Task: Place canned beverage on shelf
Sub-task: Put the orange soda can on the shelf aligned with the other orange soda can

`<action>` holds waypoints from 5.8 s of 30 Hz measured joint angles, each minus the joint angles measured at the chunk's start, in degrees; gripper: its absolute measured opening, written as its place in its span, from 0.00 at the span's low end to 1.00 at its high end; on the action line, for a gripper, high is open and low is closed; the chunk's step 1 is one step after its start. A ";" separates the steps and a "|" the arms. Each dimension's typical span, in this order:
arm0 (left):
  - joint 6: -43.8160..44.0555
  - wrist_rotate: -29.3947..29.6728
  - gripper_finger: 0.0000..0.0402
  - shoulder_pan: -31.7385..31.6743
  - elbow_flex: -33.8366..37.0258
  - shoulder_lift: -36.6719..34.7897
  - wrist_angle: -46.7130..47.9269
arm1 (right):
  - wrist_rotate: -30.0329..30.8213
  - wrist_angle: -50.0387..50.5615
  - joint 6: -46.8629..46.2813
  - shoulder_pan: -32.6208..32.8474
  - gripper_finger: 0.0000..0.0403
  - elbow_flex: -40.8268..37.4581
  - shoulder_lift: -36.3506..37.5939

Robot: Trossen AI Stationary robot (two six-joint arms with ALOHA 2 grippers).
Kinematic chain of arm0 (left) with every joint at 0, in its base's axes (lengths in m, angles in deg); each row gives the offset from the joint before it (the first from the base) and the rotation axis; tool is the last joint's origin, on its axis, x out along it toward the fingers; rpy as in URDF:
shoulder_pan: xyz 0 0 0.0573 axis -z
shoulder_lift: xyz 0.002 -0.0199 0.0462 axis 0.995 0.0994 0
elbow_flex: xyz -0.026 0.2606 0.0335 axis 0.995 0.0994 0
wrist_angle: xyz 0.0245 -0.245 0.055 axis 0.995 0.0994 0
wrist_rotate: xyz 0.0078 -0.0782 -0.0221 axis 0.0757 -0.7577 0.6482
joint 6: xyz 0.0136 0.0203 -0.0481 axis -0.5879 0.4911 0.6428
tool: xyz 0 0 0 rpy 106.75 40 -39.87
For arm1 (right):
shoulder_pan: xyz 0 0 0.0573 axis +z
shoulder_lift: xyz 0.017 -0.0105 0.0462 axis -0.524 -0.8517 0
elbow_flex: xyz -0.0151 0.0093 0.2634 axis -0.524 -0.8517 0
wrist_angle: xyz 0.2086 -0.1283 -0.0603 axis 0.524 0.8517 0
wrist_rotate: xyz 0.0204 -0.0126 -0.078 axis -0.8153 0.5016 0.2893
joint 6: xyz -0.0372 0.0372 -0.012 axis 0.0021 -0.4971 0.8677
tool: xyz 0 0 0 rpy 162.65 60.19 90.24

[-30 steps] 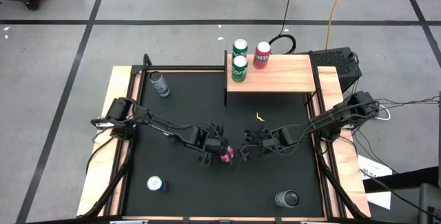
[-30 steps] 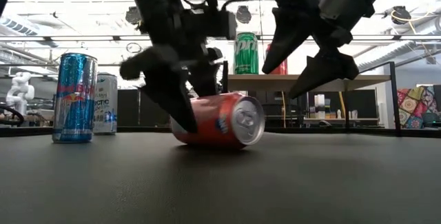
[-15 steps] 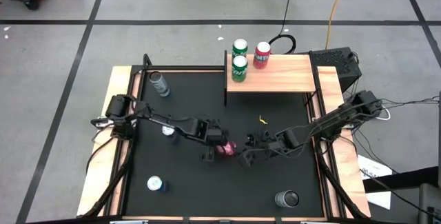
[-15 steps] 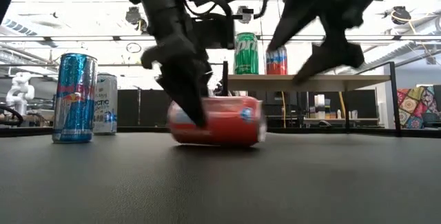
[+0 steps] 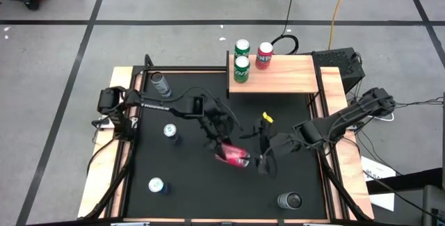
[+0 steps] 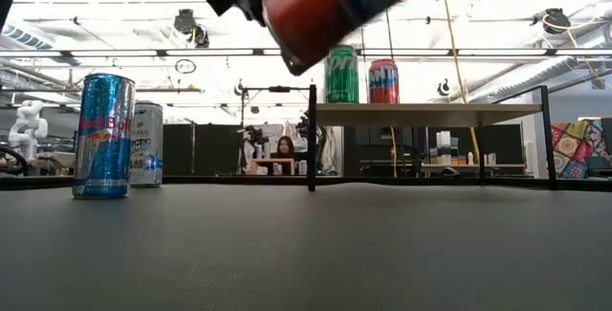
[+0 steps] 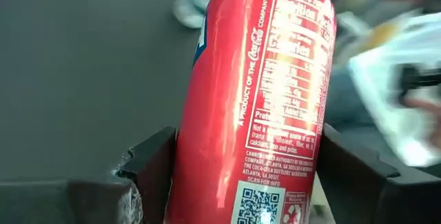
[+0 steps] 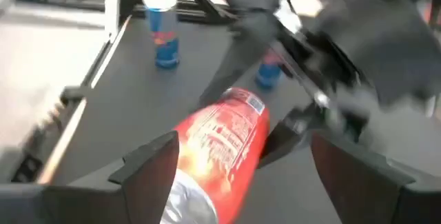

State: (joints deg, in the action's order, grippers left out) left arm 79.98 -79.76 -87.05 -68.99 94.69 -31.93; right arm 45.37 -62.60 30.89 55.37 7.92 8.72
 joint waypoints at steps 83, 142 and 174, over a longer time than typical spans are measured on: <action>40.84 -13.50 0.71 -4.12 -0.13 0.09 -51.32 | 15.52 11.05 41.86 5.83 0.78 18.72 -1.08; 5.80 38.80 0.84 -8.36 -0.11 -25.11 11.65 | -7.62 52.94 -6.69 -49.15 0.71 26.68 -9.19; 0.20 41.82 0.84 -9.23 -0.07 -25.07 17.49 | -14.21 47.65 -3.62 -55.28 0.88 29.64 -11.99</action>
State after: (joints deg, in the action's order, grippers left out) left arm 80.19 -37.94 -96.28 -69.05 69.62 -14.44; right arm 31.17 -14.95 27.27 0.09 37.56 -3.27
